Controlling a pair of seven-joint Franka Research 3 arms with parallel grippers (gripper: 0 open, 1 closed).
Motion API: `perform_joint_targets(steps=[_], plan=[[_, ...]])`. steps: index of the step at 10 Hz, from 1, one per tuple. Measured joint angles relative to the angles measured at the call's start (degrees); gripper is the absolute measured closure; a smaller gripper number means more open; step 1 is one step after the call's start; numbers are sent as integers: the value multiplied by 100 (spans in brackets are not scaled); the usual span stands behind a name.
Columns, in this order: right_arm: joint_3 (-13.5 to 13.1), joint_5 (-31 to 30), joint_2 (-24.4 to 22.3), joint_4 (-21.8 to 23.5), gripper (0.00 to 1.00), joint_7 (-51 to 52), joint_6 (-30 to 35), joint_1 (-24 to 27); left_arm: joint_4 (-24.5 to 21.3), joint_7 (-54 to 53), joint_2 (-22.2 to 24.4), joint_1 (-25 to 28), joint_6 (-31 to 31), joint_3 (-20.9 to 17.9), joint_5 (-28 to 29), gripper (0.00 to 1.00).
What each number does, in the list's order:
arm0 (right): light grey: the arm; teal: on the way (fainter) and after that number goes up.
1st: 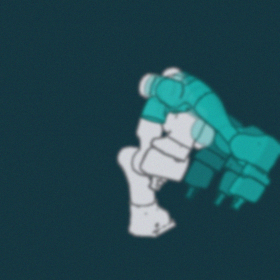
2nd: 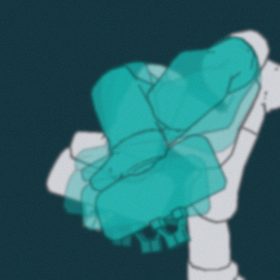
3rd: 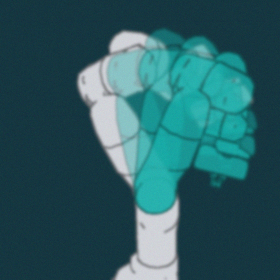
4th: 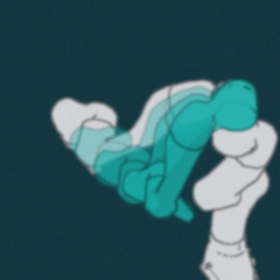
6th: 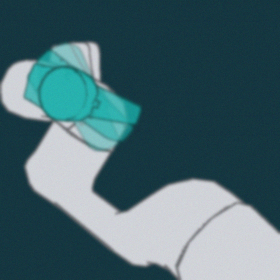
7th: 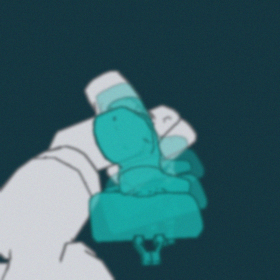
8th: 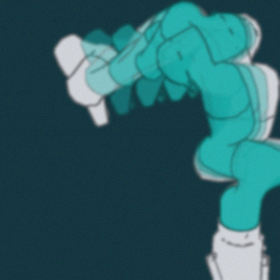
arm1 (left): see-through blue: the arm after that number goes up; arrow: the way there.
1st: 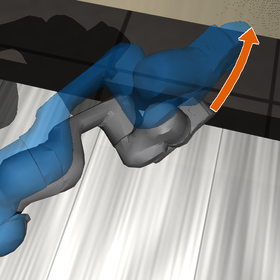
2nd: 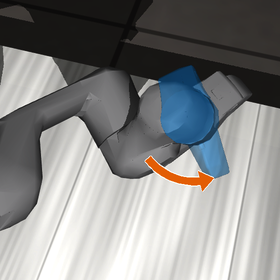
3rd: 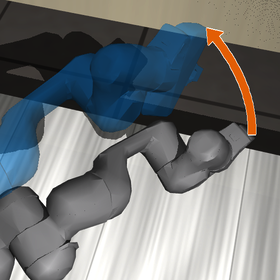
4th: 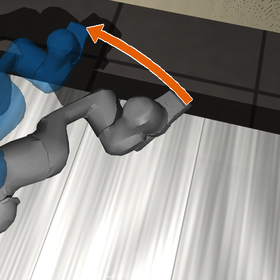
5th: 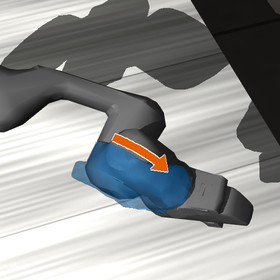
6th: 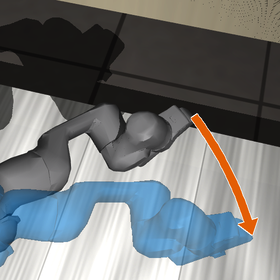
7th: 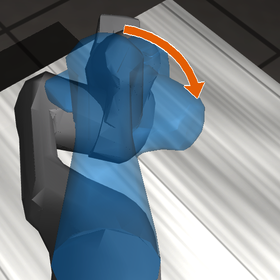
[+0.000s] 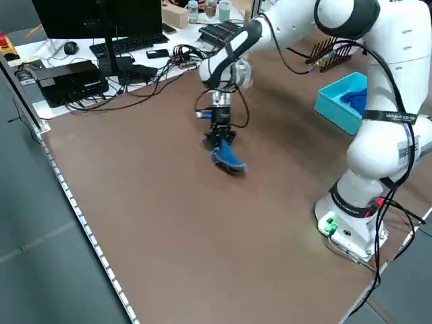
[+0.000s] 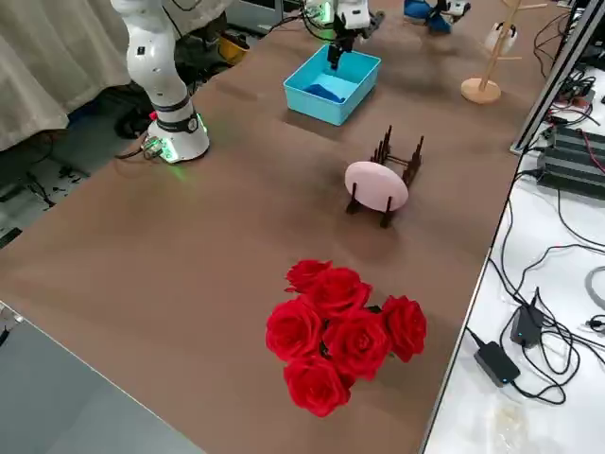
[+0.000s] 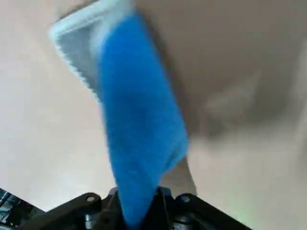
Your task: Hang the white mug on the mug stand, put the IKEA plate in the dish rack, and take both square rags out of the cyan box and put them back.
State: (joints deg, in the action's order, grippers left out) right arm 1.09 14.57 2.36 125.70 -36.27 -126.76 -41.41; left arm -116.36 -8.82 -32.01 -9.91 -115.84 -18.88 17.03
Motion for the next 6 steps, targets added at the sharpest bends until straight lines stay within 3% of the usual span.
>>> perform_joint_targets(steps=[2, 6], plan=[[-3, 0, -6, 426, 1, -395, -650, -493, 59, -85, 9, 20, -31, 103, -32, 93], [-15, 0, 134, 1118, 3, -649, -1588, -934, 206, 819, 14, -80, -35, 1436, -171, 93]])
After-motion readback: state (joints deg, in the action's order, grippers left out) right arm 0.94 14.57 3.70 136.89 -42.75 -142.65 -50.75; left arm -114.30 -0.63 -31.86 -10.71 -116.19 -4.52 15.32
